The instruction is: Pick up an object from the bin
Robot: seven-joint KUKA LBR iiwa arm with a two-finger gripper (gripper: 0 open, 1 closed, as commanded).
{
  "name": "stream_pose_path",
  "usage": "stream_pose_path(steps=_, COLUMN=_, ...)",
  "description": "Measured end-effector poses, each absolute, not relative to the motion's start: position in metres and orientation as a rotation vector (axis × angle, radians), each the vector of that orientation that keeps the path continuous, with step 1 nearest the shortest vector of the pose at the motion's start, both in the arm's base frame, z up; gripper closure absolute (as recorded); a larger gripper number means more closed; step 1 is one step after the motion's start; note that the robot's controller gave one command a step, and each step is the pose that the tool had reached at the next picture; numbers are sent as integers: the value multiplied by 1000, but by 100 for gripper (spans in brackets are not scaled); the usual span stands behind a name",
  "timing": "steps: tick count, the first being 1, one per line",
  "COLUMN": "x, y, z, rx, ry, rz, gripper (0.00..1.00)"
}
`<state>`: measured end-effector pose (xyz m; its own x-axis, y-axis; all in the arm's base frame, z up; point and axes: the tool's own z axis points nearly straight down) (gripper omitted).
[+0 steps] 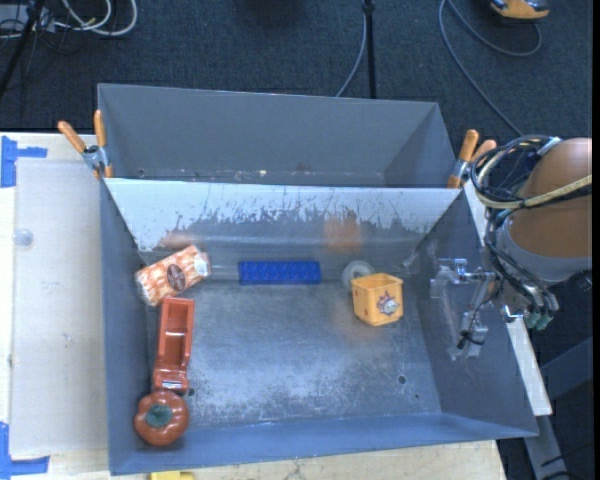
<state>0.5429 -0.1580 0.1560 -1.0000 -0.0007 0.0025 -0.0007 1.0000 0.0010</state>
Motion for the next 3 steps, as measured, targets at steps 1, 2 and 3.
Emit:
stream_pose_path(steps=1, x=551, y=-149, z=119, rx=-129, ry=-3137, rz=-2, gripper=0)
stream_pose_path(steps=2, x=558, y=-122, z=116, rx=-122, ry=-3124, rz=-5, gripper=0)
stream_pose_path(steps=3, x=589, y=-113, z=116, rx=-292, ry=-3137, rz=-1, gripper=0)
